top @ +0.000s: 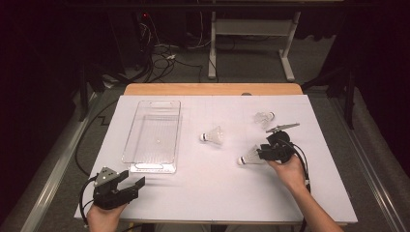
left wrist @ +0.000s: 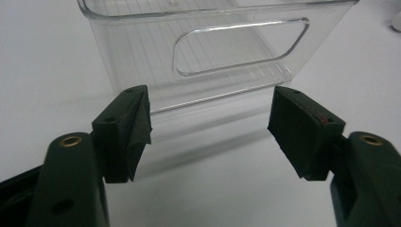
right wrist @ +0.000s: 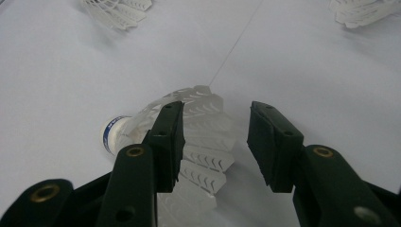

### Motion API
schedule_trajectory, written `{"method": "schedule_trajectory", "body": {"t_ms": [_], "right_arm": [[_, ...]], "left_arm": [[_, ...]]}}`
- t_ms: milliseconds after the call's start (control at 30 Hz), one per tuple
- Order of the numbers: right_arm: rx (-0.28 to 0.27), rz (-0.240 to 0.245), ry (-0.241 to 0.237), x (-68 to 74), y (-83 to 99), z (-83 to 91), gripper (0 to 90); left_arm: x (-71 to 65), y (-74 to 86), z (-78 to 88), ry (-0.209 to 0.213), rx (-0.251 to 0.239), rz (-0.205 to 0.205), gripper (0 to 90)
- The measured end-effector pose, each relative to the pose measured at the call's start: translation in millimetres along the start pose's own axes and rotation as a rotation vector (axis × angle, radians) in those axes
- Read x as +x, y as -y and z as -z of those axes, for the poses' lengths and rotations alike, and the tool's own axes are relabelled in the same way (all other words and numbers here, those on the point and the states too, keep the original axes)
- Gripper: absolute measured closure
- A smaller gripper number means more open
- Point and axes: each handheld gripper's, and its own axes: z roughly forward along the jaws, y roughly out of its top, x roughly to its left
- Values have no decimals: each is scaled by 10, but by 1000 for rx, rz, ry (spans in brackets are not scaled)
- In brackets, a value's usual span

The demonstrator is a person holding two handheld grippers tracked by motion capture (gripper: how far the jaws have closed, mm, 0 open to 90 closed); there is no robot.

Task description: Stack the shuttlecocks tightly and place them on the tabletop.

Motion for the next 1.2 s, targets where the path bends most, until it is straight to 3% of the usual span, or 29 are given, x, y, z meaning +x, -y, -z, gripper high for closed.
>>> {"method": "schedule_trajectory", "body": {"t_ms": [700,1200], "right_arm": [[12,-42,13,-129,106,-41,563],[-1,-44,9,-148,140,-13,559]], "left_arm": [[3,1,-1,-2,1,1,314],[-1,0,-3,-1,3,-1,314]]}}
